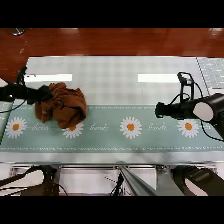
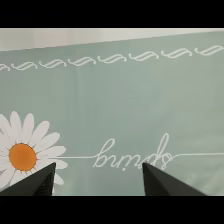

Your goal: Fold the shirts.

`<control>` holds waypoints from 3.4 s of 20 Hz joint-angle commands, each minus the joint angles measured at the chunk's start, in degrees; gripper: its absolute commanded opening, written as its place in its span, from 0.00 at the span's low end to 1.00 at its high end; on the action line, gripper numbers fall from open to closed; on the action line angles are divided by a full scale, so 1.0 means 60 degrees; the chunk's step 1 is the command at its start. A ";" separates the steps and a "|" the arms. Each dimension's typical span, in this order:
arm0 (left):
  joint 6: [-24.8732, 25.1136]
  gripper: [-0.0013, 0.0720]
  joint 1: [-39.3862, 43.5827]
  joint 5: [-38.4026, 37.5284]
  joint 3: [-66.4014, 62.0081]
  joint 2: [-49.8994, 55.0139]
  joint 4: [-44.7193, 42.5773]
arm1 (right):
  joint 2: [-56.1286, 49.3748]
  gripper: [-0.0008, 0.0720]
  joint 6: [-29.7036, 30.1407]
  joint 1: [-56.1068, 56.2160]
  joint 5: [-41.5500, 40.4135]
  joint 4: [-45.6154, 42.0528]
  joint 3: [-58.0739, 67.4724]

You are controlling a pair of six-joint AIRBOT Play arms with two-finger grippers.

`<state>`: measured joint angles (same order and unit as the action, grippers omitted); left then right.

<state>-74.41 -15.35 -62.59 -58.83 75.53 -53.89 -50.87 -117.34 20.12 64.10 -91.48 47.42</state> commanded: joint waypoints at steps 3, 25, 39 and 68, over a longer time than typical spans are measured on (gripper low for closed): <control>0.0900 0.05 0.0561 -0.1031 -0.3606 -0.1432 0.2914 | 0.0007 0.86 0.0324 0.0000 0.0896 0.0022 0.1814; 0.0787 0.05 0.7759 0.1592 -0.2266 -0.2714 0.2911 | 0.3038 0.86 -0.1300 0.1912 0.3585 -0.3792 0.2867; 0.0455 0.98 0.3716 0.0882 0.1381 -0.2783 0.2047 | 0.2058 0.86 -0.1712 0.0525 0.0874 -0.1676 -0.0226; 0.3606 0.05 0.3810 -0.2579 -0.0412 0.1657 0.3115 | -0.1082 0.86 0.3840 0.0433 -0.3534 0.8950 -0.4688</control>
<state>-52.51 7.66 -76.55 -60.80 85.32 -35.05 -49.69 -100.71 20.60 49.15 -44.53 16.58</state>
